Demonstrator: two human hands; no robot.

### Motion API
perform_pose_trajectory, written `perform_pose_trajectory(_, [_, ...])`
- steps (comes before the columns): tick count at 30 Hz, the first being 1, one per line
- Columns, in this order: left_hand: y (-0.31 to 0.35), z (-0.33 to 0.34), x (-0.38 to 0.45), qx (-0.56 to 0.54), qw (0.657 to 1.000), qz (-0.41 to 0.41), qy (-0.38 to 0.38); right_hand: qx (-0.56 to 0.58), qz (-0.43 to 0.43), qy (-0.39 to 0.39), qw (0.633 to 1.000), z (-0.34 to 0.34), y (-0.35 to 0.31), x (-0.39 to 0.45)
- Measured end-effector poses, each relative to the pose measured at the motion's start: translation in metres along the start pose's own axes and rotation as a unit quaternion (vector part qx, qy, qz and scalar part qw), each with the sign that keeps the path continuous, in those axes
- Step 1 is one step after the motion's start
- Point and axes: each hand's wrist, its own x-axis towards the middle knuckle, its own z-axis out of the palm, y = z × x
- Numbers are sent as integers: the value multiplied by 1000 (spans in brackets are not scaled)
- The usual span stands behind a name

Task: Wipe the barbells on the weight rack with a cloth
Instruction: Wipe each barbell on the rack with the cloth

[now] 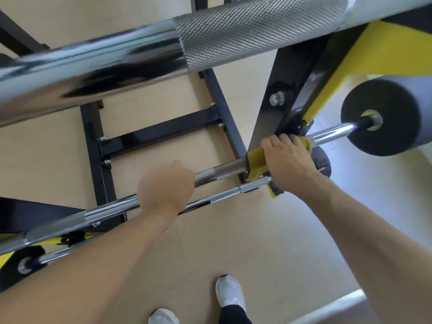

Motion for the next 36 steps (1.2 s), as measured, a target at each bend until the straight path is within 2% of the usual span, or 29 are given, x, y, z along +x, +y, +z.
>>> perform_pose_trajectory(2, [0,0,0,0,1000,-1,3,21,-19,21,999,3,-40,-2])
perform_pose_trajectory(5, [-1,2,-1,-7,1000,11,1,94,-129,55,986,15,-87,-17])
perform_pose_trajectory(8, [-2,4,-1,-25,999,14,14,104,-182,70,975,11,-53,-13])
perform_pose_trajectory(12, [-3,7,-1,-33,999,3,19,44,-38,5,998,2,16,-6])
perform_pose_trajectory(14, [-2,7,-1,-29,999,5,23,11,21,16,1000,2,0,-5])
perform_pose_trajectory(16, [-1,6,-1,-28,999,5,24,17,33,8,999,0,-44,-5])
perform_pose_trajectory(20, [-2,6,0,-25,1000,8,6,99,-116,51,987,12,-123,-22])
perform_pose_trajectory(22, [-5,6,-1,-41,999,22,12,130,-166,73,975,14,-103,-21])
perform_pose_trajectory(23, [-5,6,-2,-48,998,25,16,127,-164,77,975,16,-80,-18])
perform_pose_trajectory(25, [-5,6,-2,-46,998,21,21,109,-92,59,988,17,-27,-13])
perform_pose_trajectory(27, [-3,5,-2,-36,999,18,23,62,-7,73,995,16,8,-13])
perform_pose_trajectory(29, [-2,4,-2,-28,999,18,25,30,73,85,993,17,-5,-10])
perform_pose_trajectory(31, [-2,4,-2,-27,999,17,25,44,107,64,991,12,-48,-7])
perform_pose_trajectory(34, [-3,3,-3,-37,999,23,15,100,1,53,994,11,-109,-15])
perform_pose_trajectory(36, [-5,2,-5,-45,998,36,20,131,-78,71,986,12,-107,-20])
